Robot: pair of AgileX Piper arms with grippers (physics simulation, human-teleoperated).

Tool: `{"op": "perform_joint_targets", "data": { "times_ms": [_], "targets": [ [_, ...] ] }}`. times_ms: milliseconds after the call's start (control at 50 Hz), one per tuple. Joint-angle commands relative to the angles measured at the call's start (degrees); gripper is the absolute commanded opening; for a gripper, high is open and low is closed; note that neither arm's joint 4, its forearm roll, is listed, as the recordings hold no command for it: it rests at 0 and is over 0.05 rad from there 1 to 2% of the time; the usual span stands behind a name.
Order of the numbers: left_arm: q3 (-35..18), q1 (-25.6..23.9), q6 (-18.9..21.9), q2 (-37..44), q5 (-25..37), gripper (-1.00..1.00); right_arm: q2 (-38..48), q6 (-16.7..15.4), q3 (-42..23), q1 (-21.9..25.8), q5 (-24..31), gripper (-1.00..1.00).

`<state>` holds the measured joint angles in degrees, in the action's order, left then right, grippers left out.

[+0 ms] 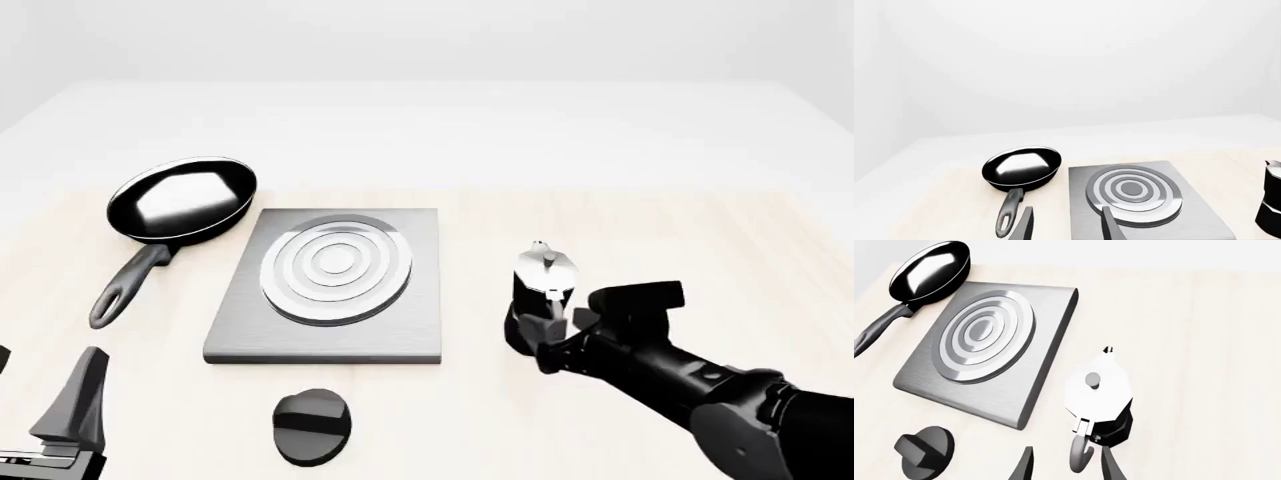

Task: Turn on the stove and put the moka pot on it.

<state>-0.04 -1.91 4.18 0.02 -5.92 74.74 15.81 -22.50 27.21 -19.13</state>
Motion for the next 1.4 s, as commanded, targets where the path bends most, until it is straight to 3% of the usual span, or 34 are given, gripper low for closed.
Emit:
{"op": "perform_joint_targets", "data": {
  "times_ms": [20,480,500,520,560,780,1060,1140,1280,1400],
  "targets": [
    [0.01,-0.04,0.16,0.00,0.03,1.00,3.02,-0.30,0.77,-0.42,-3.04,1.00],
    [0.02,-0.13,0.44,0.00,0.03,1.00,7.85,-0.26,1.09,-0.68,-7.34,1.00],
    [0.02,-0.14,0.44,0.00,0.06,1.00,8.02,-0.27,1.04,-0.61,-7.43,-1.00],
    [0.02,-0.16,0.44,0.00,0.08,1.00,8.14,-1.39,0.76,-1.77,-7.04,-1.00],
    [0.02,-0.16,0.45,0.00,0.04,1.00,7.71,-0.09,1.19,-0.88,-7.18,-1.00],
    [0.02,-0.33,0.45,0.00,-0.14,1.00,2.91,-1.31,2.30,-2.42,-3.72,-1.00],
    [0.01,-1.15,0.79,0.00,-0.52,1.00,-13.21,-4.90,1.27,-6.48,12.02,-1.00],
    [0.01,-1.39,0.71,0.00,-0.68,1.00,-16.38,-7.75,-0.24,-7.22,16.02,-1.00],
    [0.01,-1.36,0.98,-0.01,-0.90,1.00,-19.79,-10.82,-2.65,-8.38,20.78,-1.00],
    [0.01,-1.46,1.11,-0.01,-0.98,1.00,-22.35,-11.66,-5.08,-8.92,24.26,-1.00]
  ]
}}
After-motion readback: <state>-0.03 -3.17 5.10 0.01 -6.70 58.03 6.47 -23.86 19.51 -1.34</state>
